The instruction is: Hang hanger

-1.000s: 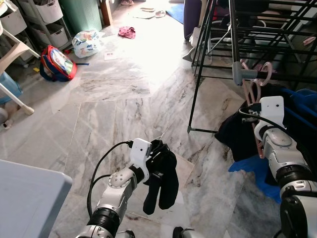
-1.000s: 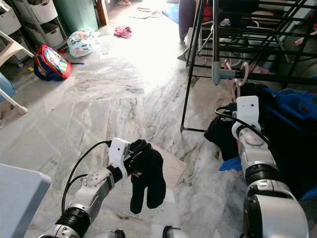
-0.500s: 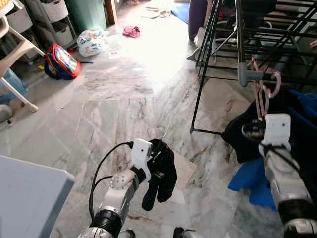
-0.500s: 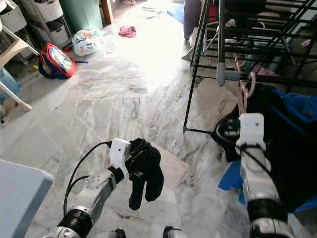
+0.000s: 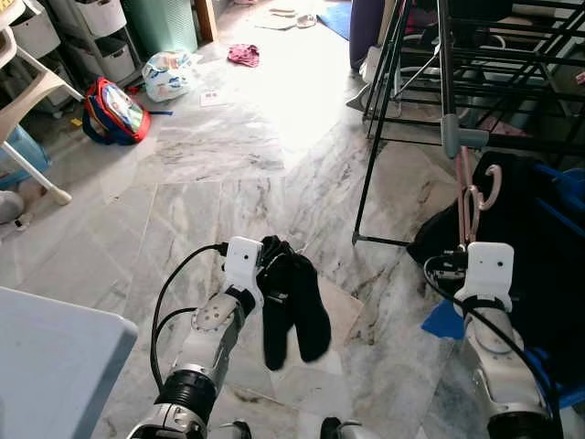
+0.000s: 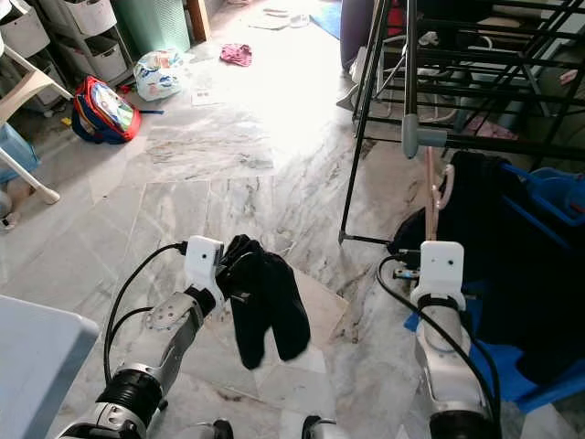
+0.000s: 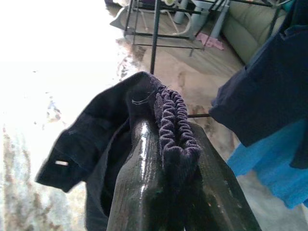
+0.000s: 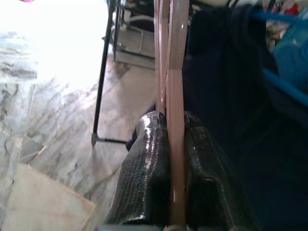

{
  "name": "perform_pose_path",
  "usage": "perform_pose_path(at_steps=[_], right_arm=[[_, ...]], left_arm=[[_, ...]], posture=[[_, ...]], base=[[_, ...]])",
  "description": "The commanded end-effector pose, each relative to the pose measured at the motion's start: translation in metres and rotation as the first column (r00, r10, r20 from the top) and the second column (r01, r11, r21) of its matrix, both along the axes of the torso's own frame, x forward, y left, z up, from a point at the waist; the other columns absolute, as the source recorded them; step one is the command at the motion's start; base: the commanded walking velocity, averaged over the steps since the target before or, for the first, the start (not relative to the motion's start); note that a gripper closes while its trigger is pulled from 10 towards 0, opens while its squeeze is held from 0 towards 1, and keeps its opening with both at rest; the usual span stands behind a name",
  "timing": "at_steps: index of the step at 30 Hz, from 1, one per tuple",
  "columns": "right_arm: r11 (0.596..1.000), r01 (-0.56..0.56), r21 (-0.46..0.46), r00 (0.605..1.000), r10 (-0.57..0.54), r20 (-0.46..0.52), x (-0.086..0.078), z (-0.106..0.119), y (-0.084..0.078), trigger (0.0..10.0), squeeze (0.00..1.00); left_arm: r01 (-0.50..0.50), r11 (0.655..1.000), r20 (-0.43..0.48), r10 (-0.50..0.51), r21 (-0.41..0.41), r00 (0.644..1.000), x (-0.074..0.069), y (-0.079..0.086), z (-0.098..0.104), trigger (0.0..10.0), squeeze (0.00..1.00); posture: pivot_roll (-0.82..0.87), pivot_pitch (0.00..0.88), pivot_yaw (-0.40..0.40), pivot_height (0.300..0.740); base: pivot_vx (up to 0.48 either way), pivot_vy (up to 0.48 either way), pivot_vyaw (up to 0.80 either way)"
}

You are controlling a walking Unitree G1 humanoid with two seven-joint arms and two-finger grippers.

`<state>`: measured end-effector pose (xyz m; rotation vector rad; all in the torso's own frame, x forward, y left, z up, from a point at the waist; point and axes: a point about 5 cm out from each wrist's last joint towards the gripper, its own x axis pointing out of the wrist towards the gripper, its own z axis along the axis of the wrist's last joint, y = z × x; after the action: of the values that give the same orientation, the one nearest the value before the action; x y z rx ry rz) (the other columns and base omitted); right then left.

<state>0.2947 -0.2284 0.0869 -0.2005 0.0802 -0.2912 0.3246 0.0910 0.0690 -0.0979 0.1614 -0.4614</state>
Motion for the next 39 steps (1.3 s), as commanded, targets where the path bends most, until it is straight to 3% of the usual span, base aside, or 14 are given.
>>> perform_pose_path(at_steps=[1,3,9,19,39], right_arm=[[1.000,0.007,0.014,1.000,-0.007,0.002,-0.005,-0.002,0.004,10.0,0.00],[1.000,-0.019,0.018,1.000,0.019,-0.001,-0.011,-0.003,0.013,10.0,0.00],[0.999,-0.015,0.046,1.000,0.015,0.007,-0.016,-0.004,0.018,10.0,0.00],[0.997,-0.059,0.058,0.998,0.058,0.013,-0.006,0.007,0.030,10.0,0.00],[0.993,-0.077,0.089,0.997,0.074,0.034,0.000,0.011,0.039,10.0,0.00]], left_arm=[[-0.012,1.000,0.025,0.012,0.005,1.000,0.002,0.000,0.006,10.0,0.00],[-0.045,0.999,0.029,0.045,0.013,0.999,0.002,0.001,0.005,10.0,0.00],[-0.082,0.997,-0.003,0.082,0.002,0.997,0.004,0.001,0.005,10.0,0.00],[-0.069,0.998,0.014,0.069,0.010,0.998,0.008,-0.008,0.014,10.0,0.00],[-0.107,0.994,0.033,0.106,0.031,0.994,0.012,-0.006,0.021,10.0,0.00]], posture=[[-0.03,0.190,0.017,0.740],[-0.04,0.182,0.021,0.740],[-0.06,0.168,0.028,0.740],[-0.05,0.170,0.022,0.740],[-0.02,0.181,0.021,0.740]], base=[[0.000,0.000,0.00],[0.000,0.000,0.00],[0.000,0.000,0.00],[0.000,0.000,0.00],[0.000,0.000,0.00]])
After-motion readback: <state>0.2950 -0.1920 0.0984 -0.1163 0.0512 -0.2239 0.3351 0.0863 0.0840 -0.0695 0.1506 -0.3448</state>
